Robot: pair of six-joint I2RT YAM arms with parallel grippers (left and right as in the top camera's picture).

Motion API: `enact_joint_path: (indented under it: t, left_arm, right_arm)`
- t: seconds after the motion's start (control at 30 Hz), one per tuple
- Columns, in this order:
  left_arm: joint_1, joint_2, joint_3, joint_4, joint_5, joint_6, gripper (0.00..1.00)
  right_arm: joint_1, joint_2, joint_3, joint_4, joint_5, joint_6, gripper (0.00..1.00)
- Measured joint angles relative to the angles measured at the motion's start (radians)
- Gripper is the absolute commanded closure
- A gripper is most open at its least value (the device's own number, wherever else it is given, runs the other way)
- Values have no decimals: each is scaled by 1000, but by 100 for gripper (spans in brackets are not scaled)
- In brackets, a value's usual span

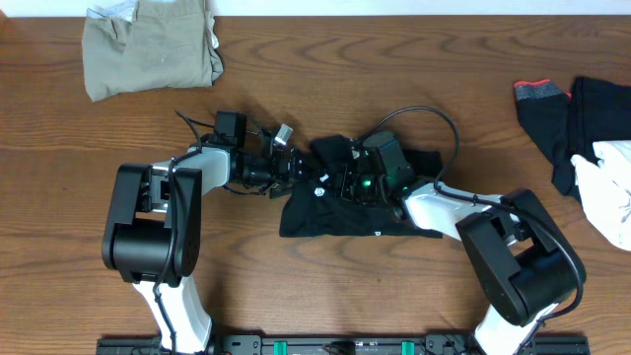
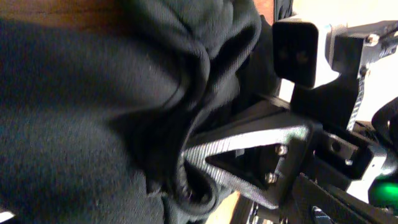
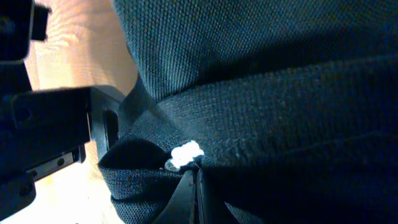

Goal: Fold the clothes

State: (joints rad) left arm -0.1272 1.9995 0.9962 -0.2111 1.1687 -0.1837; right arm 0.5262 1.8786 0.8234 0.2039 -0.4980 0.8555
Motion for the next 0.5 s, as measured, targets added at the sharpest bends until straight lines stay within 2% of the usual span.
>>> enact_joint_path:
  t: [0.2,0.5]
  left_arm:
    - [0,0,0,0,0,0,2]
    - [0,0,0,0,0,0,2]
  right_arm:
    - [3,-2,15,-25,-3,1,98]
    - [-26,-171,146,-331,-3,-35,93]
